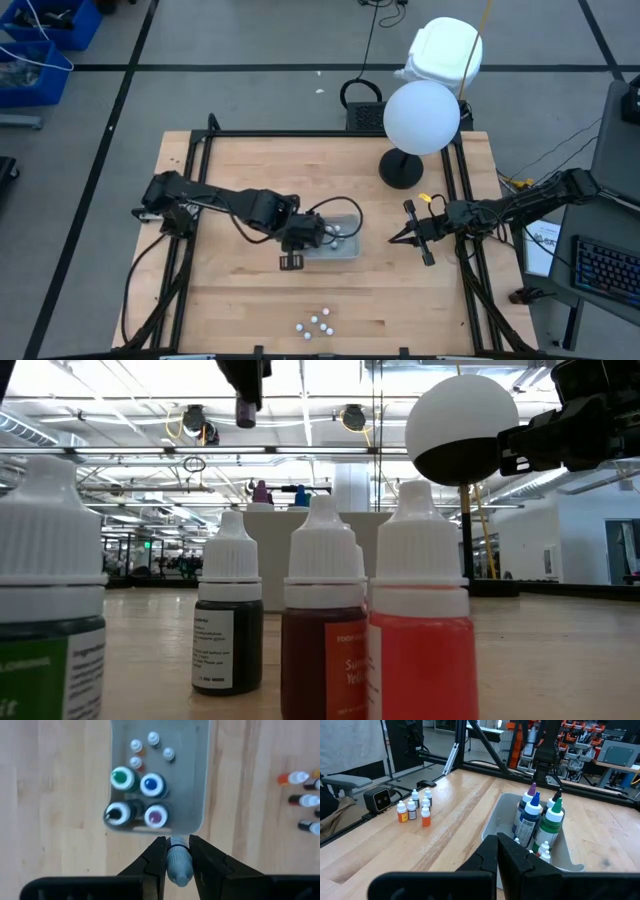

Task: Pick & Place food coloring
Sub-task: Put the small blue food coloring bottle into the gray bin

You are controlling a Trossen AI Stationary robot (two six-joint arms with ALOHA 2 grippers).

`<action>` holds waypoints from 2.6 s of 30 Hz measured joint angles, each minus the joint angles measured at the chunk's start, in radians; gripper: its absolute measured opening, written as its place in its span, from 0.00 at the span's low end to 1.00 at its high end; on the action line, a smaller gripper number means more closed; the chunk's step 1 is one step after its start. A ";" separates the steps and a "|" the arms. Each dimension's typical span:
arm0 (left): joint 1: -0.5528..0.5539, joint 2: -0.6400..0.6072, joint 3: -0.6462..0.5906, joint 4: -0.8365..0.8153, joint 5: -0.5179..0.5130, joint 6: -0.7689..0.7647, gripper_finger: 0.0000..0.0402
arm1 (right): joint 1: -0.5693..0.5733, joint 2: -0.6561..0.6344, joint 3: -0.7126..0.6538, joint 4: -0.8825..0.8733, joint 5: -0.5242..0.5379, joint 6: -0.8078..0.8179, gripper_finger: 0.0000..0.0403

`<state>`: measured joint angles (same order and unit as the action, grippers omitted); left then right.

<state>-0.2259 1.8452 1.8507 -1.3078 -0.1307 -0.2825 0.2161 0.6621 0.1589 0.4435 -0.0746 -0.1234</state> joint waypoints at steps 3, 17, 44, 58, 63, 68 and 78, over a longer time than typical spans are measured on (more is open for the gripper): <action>0.015 0.028 0.000 0.037 0.055 0.007 0.19 | 0.000 0.000 0.000 0.000 0.000 0.000 0.00; 0.101 0.197 0.095 0.099 0.201 0.163 0.20 | 0.000 0.000 0.000 0.000 0.001 -0.001 0.00; 0.210 0.450 0.492 0.060 0.109 0.424 0.20 | 0.000 0.002 0.000 -0.010 0.026 -0.027 0.00; 0.214 0.536 0.488 0.157 0.050 0.534 0.20 | 0.000 0.002 0.000 -0.015 0.026 -0.020 0.00; 0.199 0.543 0.489 0.151 -0.020 0.538 0.20 | 0.000 0.003 -0.001 -0.037 0.026 -0.019 0.00; 0.183 0.543 0.489 0.142 -0.102 0.572 0.20 | 0.000 0.001 -0.001 -0.073 0.026 -0.021 0.00; 0.185 0.543 0.489 0.144 -0.117 0.566 0.20 | 0.000 0.000 -0.001 -0.077 0.026 -0.131 0.00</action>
<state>-0.0406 2.3878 2.3402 -1.1641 -0.2474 0.2837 0.2157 0.6624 0.1581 0.3661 -0.0486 -0.2547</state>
